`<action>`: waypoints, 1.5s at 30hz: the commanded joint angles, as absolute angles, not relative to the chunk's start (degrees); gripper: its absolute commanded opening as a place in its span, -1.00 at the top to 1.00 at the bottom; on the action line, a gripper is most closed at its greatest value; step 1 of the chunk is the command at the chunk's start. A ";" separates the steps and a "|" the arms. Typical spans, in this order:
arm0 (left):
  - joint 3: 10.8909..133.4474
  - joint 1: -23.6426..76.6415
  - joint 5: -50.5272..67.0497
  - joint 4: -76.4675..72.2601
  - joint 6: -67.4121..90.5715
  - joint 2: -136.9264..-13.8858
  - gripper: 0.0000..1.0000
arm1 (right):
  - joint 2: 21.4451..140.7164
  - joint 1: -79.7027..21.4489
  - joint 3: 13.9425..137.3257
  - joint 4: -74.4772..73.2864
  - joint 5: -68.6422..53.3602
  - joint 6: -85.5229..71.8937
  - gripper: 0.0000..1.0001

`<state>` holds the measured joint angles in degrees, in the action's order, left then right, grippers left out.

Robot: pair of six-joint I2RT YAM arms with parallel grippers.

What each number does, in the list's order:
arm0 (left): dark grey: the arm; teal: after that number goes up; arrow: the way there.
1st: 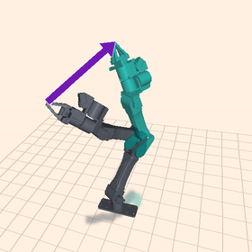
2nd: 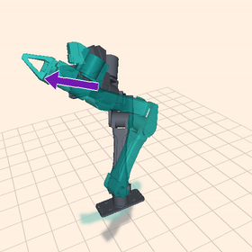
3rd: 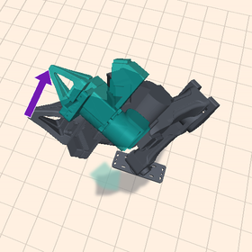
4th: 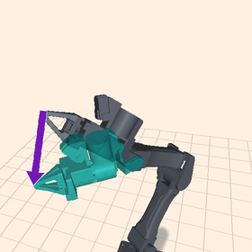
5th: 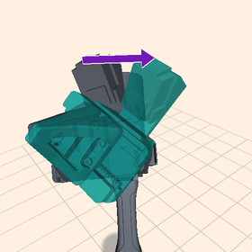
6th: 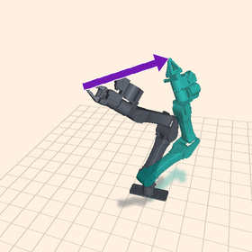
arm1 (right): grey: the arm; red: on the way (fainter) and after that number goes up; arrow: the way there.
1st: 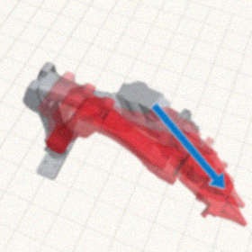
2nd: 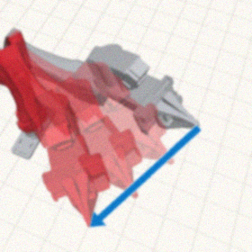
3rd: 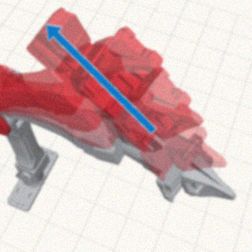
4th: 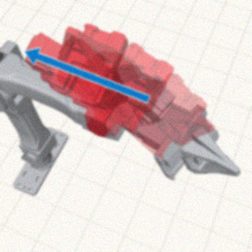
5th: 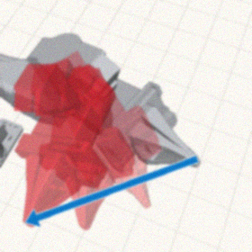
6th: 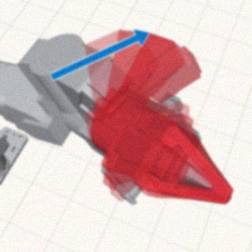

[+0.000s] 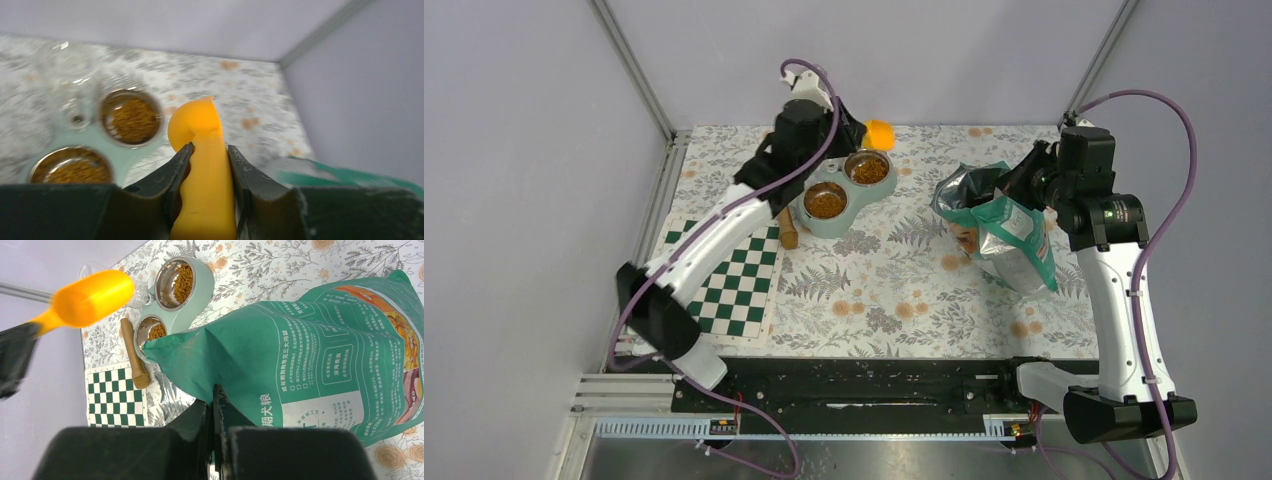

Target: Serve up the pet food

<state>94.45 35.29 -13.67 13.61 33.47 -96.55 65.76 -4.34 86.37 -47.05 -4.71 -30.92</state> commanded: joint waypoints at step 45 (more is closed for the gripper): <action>101.57 48.57 6.11 8.24 47.34 -109.11 1.00 | 64.95 -4.19 82.41 -38.79 -9.85 -30.75 1.00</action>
